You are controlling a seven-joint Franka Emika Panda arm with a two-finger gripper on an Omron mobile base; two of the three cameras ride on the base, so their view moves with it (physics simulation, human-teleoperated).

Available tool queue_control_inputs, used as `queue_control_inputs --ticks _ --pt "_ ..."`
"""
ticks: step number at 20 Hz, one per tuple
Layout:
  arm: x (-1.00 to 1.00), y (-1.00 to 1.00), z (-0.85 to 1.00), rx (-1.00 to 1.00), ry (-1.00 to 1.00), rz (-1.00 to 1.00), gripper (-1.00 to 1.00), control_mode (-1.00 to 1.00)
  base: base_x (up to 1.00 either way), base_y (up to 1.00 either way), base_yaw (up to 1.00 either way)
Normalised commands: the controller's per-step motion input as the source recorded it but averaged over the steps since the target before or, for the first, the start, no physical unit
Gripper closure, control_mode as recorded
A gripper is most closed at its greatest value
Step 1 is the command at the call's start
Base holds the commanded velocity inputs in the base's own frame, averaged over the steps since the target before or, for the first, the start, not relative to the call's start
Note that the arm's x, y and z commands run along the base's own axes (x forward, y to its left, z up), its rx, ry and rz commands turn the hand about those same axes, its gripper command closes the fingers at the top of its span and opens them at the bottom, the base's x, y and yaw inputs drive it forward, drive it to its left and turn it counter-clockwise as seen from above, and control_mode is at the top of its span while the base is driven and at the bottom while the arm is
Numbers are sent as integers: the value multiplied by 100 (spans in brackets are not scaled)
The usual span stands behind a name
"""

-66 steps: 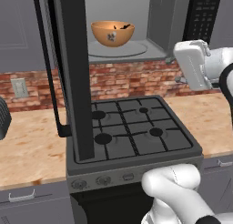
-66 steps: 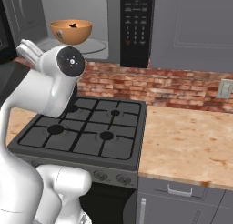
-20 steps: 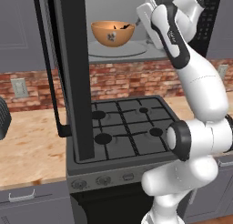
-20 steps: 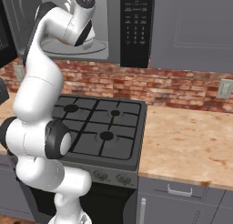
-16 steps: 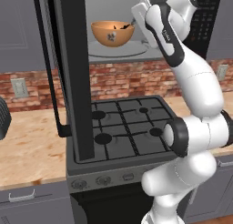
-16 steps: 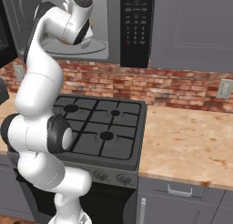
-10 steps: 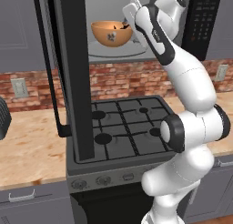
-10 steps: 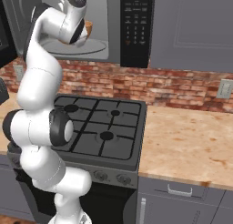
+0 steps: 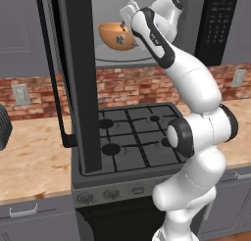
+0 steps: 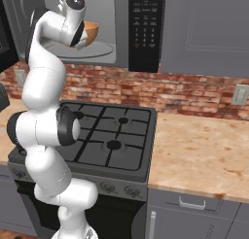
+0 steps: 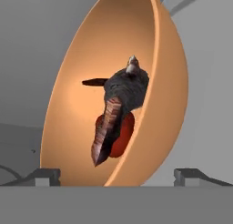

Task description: The microwave is finished heating the fish and bell pepper. Take the bowl containing the food and place it on the dining counter.

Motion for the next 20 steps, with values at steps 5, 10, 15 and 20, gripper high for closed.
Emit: queue_control_inputs --ticks 5,10,15,20 --pt "28 22 -1 0 0 0 -100 -100 0 0 0" --pt "29 9 0 0 -2 0 -100 -100 0 0 0" --pt "3 -1 -20 0 0 0 100 -100 0 0 0" --pt "0 -17 -12 0 0 -3 100 -100 0 0 0"
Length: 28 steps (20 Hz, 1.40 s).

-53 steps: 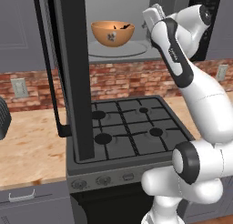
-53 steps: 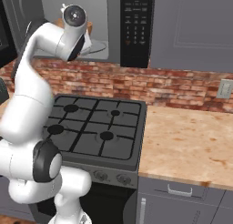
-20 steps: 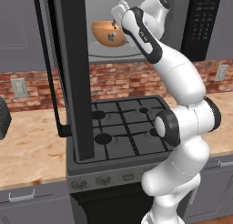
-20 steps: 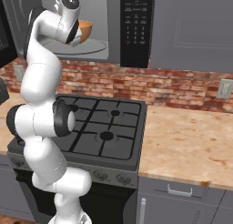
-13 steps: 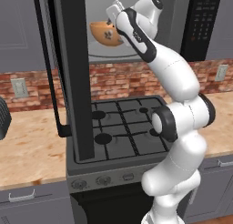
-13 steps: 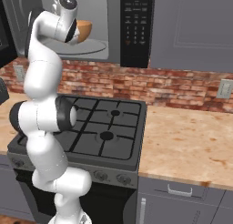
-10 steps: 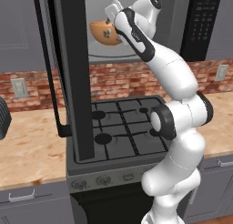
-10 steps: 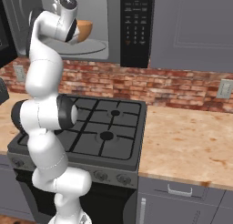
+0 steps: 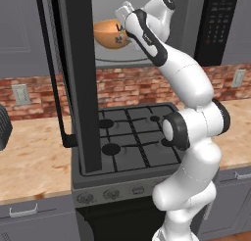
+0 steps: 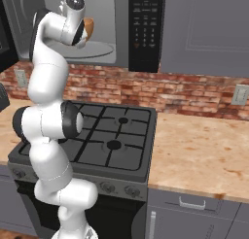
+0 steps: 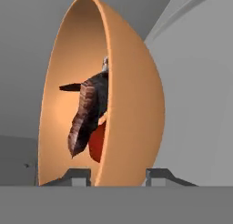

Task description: The microwave is finished heating the fish and bell pepper. Take the bowl containing the food and place it on the dining counter.

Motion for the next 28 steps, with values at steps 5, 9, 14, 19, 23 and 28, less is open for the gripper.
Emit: queue_control_inputs --ticks 5,9,14,19,23,28 --pt "2 -5 0 0 2 -5 100 -100 0 0 0" --pt "0 0 0 0 0 0 100 -100 0 0 0" --pt "-5 0 0 0 0 0 100 -100 0 0 0" --pt "-35 -10 0 0 -4 0 100 -100 0 0 0" --pt "-60 -20 0 2 -8 0 100 -100 0 0 0" --pt "-79 -27 0 2 -11 0 100 -100 0 0 0"
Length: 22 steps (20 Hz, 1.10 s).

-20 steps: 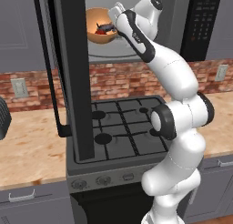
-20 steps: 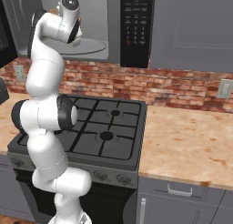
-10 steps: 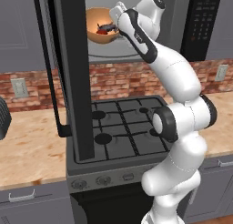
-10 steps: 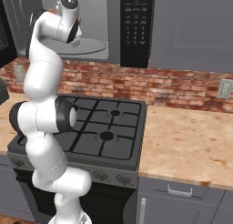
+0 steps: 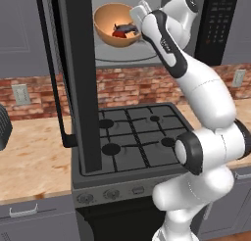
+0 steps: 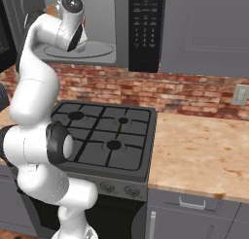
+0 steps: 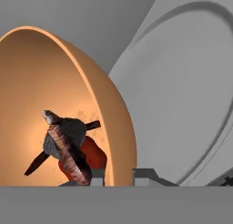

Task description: The microwave is finished heating the fish and bell pepper. Take the bowl containing the food and place it on the dining counter.

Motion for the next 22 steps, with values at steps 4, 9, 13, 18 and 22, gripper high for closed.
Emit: queue_control_inputs --ticks 4,9,13,18,22 --pt "-100 -39 0 3 -10 0 100 -100 0 0 0" --pt "-100 -50 5 5 -2 0 100 -100 0 0 0" --pt "-100 -37 16 0 5 0 100 -100 0 0 0" --pt "-100 -34 11 0 10 0 100 -100 0 0 0" --pt "-100 -45 -3 -1 18 1 100 -100 0 0 0"
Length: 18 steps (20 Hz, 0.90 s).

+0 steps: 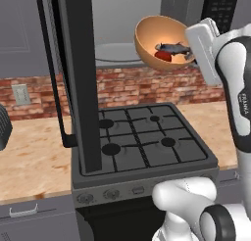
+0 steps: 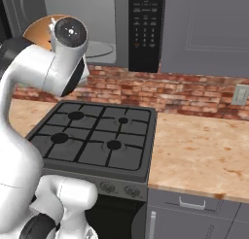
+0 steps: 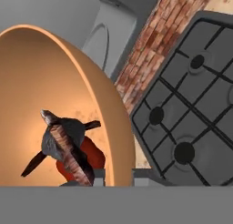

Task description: The microwave is finished heating the fish and bell pepper. Take the bowl containing the food and place it on the dining counter.

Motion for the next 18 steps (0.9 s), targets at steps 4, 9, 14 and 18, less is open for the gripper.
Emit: queue_control_inputs --ticks 4,9,14,18 --pt "-100 -39 -45 -14 31 3 100 -100 0 0 0" --pt "-100 -18 -88 -20 25 0 100 -100 0 0 0" --pt "-45 0 -82 -18 6 0 100 -100 0 0 0" --pt "-3 0 -15 -3 1 0 100 -100 0 0 0"
